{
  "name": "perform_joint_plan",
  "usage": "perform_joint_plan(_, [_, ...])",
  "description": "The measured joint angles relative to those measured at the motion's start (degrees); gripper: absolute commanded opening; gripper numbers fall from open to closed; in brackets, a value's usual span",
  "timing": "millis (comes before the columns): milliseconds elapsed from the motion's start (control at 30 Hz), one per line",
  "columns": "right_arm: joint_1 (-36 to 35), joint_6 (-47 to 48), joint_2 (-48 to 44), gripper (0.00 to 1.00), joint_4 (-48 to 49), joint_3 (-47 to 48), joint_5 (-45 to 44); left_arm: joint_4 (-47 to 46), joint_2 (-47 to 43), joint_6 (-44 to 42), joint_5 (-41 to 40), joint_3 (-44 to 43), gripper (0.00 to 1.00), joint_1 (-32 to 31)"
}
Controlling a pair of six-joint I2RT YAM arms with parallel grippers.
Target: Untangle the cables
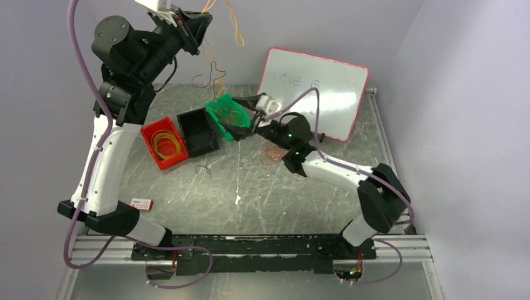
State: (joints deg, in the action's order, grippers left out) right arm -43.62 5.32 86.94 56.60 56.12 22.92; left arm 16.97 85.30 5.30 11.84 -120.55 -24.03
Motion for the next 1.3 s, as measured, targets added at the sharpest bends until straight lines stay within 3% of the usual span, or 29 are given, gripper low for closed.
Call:
perform_joint_plan(267, [-0.92,2.95,12.46,0.78,-1.03,6.47,-3.96,-0.24,-0.02,0.31,1.01,0.00,0.07,0.00])
perform_joint_plan(367, [-0.92,3.56,15.93,0.70,-1.55,8.85,-5.81,-0.28,-0.07,0.37,1.31,0.00,0.07,0.00])
perform_joint_plan(467, [-0.92,3.67,18.05,0.50,-1.60,10.21,-6.91,-0.28,-0.26,0.44,1.36,0.07,0.07,0.00])
perform_joint_plan(667, [-0.92,1.62,17.09,0.01,-0.61,8.15,-9.05,-0.42,-1.31,0.44,1.25,0.63,0.07,0.00])
perform_joint_plan(900, [-0.90,-7.78,5.62,0.00,-9.73,-2.69,-15.21,-0.44,-1.68,0.24,-1.46,1.07,0.07,0.00])
perform_joint_plan(1133, [-0.87,-19.45,-12.11,0.00,-21.35,-21.27,-23.54,0.00,-1.60,-2.69,-6.12,0.79,0.07,0.00])
perform_joint_plan(1300, [-0.81,-26.05,-19.85,0.00,-31.43,-30.86,-30.38,0.24,-1.22,-7.04,-11.76,-1.68,0.07,0.00])
